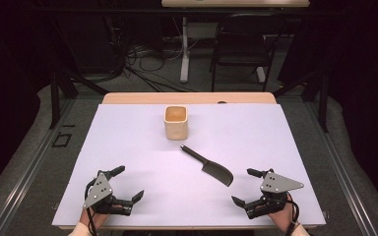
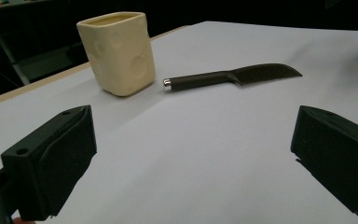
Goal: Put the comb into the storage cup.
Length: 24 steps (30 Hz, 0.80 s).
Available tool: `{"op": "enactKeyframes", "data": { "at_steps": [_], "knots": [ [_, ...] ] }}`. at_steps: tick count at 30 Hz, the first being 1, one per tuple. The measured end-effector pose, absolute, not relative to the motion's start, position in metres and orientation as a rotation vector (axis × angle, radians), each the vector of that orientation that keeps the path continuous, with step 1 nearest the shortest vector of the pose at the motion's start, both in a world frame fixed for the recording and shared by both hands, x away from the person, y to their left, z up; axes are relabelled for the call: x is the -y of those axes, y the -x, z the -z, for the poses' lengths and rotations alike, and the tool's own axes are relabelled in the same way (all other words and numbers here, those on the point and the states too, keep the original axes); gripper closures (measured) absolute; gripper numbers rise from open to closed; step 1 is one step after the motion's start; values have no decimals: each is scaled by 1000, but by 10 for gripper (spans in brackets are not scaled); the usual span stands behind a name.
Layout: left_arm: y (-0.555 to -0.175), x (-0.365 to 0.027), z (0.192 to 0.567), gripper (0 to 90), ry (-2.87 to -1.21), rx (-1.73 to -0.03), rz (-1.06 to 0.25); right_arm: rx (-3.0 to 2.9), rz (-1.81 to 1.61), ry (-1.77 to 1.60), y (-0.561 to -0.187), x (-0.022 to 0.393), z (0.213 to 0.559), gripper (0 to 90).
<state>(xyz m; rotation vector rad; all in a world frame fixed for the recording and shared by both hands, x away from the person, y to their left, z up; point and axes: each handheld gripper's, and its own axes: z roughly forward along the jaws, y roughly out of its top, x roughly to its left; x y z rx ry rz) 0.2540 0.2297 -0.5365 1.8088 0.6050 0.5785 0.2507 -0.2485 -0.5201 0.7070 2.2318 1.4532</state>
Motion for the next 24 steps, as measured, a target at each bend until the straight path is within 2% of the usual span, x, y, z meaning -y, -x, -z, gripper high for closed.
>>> {"op": "enactKeyframes", "data": {
  "at_steps": [24],
  "knots": [
    [-255,-230,537,1,-1804,-612,-572,-2273,-1455,-760,-269,233,519,0]
  ]
}}
